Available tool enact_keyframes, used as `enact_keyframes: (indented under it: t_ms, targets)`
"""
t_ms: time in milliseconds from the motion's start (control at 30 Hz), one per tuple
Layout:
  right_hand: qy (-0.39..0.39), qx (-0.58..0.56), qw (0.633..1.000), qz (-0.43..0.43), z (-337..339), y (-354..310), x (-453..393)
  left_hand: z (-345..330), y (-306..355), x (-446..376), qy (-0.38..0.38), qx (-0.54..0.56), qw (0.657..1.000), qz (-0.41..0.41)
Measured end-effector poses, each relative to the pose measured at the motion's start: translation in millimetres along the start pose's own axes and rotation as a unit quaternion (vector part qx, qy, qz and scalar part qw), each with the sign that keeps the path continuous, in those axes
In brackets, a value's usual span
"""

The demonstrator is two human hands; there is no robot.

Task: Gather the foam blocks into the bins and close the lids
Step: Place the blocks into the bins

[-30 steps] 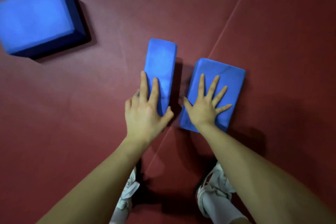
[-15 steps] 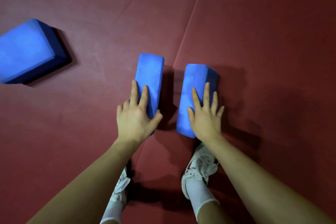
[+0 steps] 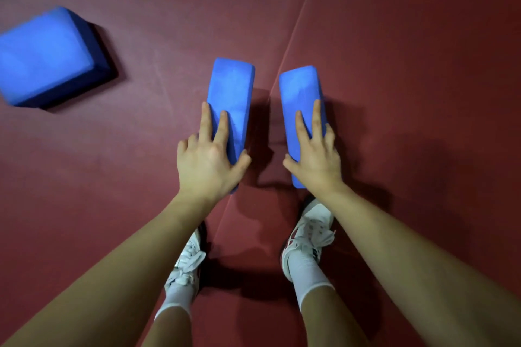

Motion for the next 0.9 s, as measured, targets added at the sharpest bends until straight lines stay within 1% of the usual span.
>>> enact_keyframes:
  t_ms: [67,167,300,467,600,733,900]
  targets:
    - [0.018,-0.037,0.999,0.034,29.6,-23.9,5.3,23.6,-8.1,9.5,0.003,0.016,1.000,0.012]
    - [0.019,-0.079,0.994,0.066,79.2,-71.8,15.0,76.4,-23.2,25.6,0.022,0.039,0.999,0.025]
    - [0.037,-0.110,0.987,0.107,151.2,-150.4,32.1,162.9,-55.2,45.1,0.041,0.054,0.996,0.053]
    - [0.038,-0.127,0.978,0.161,231.3,-257.5,65.7,278.9,-106.6,82.4,0.092,0.064,0.989,0.095]
    - [0.009,-0.127,0.972,0.199,283.9,-331.9,94.5,359.1,-144.4,122.6,0.103,0.062,0.983,0.141]
    - [-0.010,-0.100,0.962,0.253,327.8,-394.1,132.7,425.3,-170.0,169.7,0.111,0.052,0.970,0.210]
    - [-0.033,-0.069,0.939,0.336,362.6,-453.6,188.9,475.8,-181.1,240.2,0.176,0.056,0.944,0.274]
Point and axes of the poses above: each hand's wrist, its own x-axis away from the middle knuckle, its own z-axis out of the back of the hand, y = z × x, the point moved 8 cm from there along -x, towards the middle knuckle, and after that the axes turned 7 degrees about y, right-handed, at the moved point
